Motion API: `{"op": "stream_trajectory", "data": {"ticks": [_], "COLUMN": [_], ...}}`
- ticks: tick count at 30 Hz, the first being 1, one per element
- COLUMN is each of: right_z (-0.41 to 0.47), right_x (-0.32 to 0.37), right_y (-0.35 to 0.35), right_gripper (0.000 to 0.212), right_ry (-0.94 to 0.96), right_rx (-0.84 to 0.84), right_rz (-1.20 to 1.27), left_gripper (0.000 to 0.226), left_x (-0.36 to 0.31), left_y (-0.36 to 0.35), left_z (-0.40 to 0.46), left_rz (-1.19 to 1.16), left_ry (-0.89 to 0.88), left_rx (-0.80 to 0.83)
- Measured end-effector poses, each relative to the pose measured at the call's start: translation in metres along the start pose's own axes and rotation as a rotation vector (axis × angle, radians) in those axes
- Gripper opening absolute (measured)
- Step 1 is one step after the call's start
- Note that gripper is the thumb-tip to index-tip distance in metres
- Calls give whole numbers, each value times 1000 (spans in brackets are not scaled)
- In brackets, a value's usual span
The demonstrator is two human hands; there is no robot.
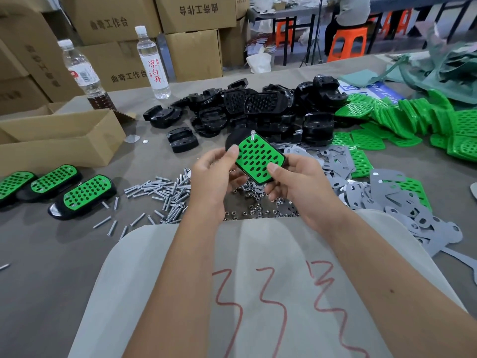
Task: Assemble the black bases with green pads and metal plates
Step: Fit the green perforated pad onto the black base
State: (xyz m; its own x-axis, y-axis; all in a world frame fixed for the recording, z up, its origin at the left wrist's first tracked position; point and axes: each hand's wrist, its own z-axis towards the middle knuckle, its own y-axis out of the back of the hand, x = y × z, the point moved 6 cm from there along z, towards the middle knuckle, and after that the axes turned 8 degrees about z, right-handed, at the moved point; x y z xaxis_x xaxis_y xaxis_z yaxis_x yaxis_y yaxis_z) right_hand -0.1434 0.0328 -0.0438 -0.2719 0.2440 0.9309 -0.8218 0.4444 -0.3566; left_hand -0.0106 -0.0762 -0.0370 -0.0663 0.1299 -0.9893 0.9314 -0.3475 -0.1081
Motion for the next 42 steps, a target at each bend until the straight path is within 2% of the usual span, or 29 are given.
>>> {"op": "stream_trajectory", "data": {"ticks": [3, 6, 8, 10, 12, 15, 20, 24, 29, 35, 42], "right_z": [0, 0, 0, 0, 0, -1, -3, -4, -4, -5, -3], "right_x": [0, -1, -1, -2, -2, -1, -1, 2, 2, 2, 1], "right_y": [0, -2, -3, -1, 0, -2, -3, -3, -1, 0, 2], "right_gripper": [15, 11, 9, 8, 9, 14, 27, 22, 9, 11, 12], "right_ry": [-15, -21, -21, -29, -37, -38, -58, -54, -69, -85, -94], "right_rx": [4, 25, 42, 35, 41, 73, 96, 107, 88, 83, 51], "right_rz": [-11, -18, -21, -44, -74, -120, -123, -19, -27, -11, -15], "left_gripper": [17, 7, 11, 14, 21, 35, 19, 26, 25, 26, 26], "left_x": [-2, -2, -1, -7, -18, -20, -12, -15, -9, -9, -5], "left_y": [0, 3, 7, 10, 10, 2, -3, 0, 3, 3, 3], "left_z": [-3, -2, 1, 1, -2, -6, -9, -8, -6, -5, -1], "left_rz": [60, 75, 170, 343, 357, 222, 107, -47, 63, 152, 177], "left_ry": [-43, -30, -47, -176, -284, -193, -42, 27, 25, -28, -10], "left_rx": [7, 14, -14, -79, -83, 67, 161, 229, 209, 181, 165]}}
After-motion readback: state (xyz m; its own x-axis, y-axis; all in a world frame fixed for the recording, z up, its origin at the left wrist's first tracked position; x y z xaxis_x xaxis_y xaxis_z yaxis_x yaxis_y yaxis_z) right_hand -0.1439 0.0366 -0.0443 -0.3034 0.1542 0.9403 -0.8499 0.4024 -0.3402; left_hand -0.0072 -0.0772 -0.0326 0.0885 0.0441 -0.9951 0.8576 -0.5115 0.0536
